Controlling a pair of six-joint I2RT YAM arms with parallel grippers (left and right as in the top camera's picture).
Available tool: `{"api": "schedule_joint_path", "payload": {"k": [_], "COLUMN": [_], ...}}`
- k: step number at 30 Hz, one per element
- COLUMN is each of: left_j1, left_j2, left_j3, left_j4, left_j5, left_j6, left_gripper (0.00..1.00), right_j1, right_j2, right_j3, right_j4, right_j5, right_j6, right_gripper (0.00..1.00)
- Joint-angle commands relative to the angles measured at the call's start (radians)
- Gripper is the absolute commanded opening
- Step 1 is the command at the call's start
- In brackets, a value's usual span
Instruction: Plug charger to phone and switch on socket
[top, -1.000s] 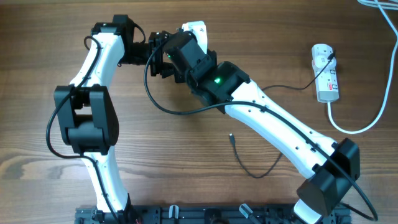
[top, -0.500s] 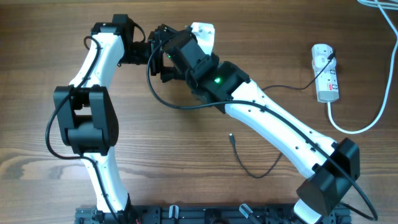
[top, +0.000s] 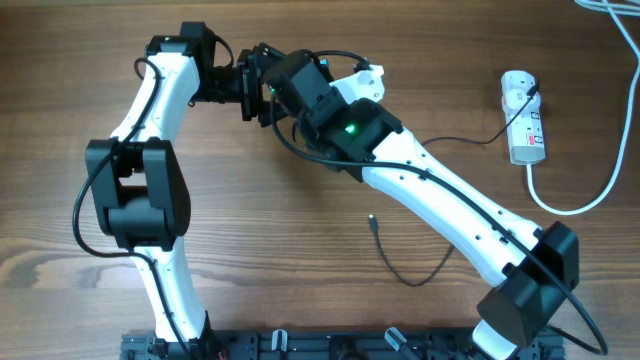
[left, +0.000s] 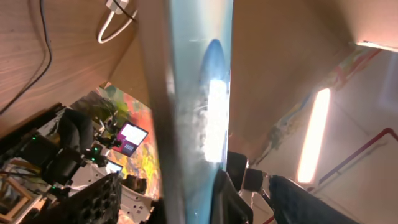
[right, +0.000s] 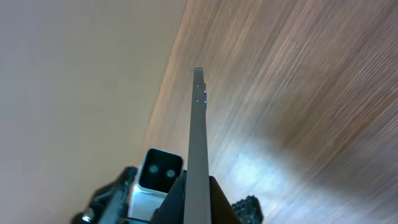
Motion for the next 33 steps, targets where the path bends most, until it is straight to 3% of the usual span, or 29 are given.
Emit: {"api": "schedule_joint_path", "payload": {"k": [1, 10, 24, 33], "left_j1": [0.002, 0.002, 0.002, 0.002], "left_j2": [-0.039, -0.039, -0.039, -0.039], "left_j3": [0.001, 0.001, 0.001, 0.001], "left_j4": [0.001, 0.0, -0.04, -0.056], "left_j5": [0.022, 0.022, 0.023, 0.023], "left_j6": [0.005, 0.004, 0.004, 0.004], "left_gripper": [0.78, 0.69, 0.67, 0.58], "right_j1": [-0.003, -0.003, -0.003, -0.003], "right_j2": [-0.045, -0.101, -0.097, -0.095], "right_j3": [0.015, 0.015, 0.013, 0.013], "right_j4": [0.026, -0.051, -0.078, -0.078], "right_j5": [0.041, 0.016, -0.092, -0.12], "right_j6": [0.09, 0.113, 0.186, 0.194], "right_gripper": [0.05, 0.04, 0.04, 0.04]}}
